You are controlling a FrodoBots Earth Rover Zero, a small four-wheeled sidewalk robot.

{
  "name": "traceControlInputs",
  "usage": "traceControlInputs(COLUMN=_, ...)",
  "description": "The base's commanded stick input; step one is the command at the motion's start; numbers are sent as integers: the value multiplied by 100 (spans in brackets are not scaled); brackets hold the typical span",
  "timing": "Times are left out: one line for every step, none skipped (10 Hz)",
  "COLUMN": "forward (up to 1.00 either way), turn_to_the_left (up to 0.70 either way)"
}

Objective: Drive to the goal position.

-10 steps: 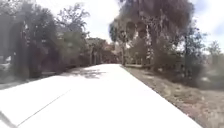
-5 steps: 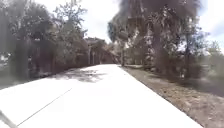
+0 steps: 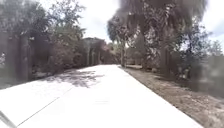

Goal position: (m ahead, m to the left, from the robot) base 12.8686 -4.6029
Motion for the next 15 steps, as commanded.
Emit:
traceControlInputs(forward=85, turn_to_the_left=0)
traceControlInputs(forward=85, turn_to_the_left=0)
traceControlInputs(forward=85, turn_to_the_left=0)
traceControlInputs(forward=85, turn_to_the_left=0)
traceControlInputs(forward=85, turn_to_the_left=0)
traceControlInputs(forward=85, turn_to_the_left=0)
traceControlInputs(forward=85, turn_to_the_left=0)
traceControlInputs(forward=85, turn_to_the_left=0)
traceControlInputs(forward=85, turn_to_the_left=0)
traceControlInputs(forward=85, turn_to_the_left=0)
traceControlInputs(forward=85, turn_to_the_left=0)
traceControlInputs(forward=85, turn_to_the_left=0)
traceControlInputs(forward=85, turn_to_the_left=0)
traceControlInputs(forward=85, turn_to_the_left=0)
traceControlInputs(forward=85, turn_to_the_left=0)
